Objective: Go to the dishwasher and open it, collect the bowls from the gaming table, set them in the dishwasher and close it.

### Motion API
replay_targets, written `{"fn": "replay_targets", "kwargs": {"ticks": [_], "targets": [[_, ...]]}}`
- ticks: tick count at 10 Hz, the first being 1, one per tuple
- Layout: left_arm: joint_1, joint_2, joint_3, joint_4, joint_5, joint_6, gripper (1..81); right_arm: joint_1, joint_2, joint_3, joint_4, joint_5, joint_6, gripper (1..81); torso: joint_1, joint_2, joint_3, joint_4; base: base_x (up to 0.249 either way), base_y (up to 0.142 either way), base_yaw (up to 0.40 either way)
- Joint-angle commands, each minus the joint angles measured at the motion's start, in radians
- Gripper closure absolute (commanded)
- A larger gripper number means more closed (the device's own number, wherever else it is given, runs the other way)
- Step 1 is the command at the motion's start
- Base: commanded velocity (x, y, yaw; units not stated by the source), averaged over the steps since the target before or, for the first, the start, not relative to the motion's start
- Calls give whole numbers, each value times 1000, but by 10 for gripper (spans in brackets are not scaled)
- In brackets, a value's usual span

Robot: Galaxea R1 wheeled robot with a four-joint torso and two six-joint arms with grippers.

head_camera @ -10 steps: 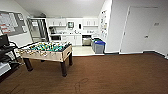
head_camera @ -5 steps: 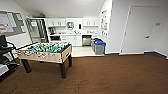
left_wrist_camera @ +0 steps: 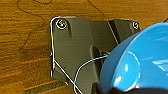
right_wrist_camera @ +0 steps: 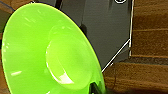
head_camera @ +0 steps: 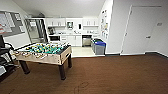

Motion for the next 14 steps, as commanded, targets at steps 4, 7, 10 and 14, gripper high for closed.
{"fn": "replay_targets", "kwargs": {"ticks": [4,7,10,14], "targets": [[-37,24,-63,4,41,2,811,32,-3,3,-12,-25,-2,811,0,0,0,0,134,0,0],[-37,26,-64,4,43,2,811,33,-3,0,-12,-25,-2,811,0,0,0,0,134,0,0],[-37,26,-64,3,43,2,811,32,-1,4,-12,-25,-2,811,0,0,0,0,134,0,0],[-37,31,-64,4,45,2,811,31,-1,4,-12,-25,-2,811,0,0,0,0,134,0,0]]}}
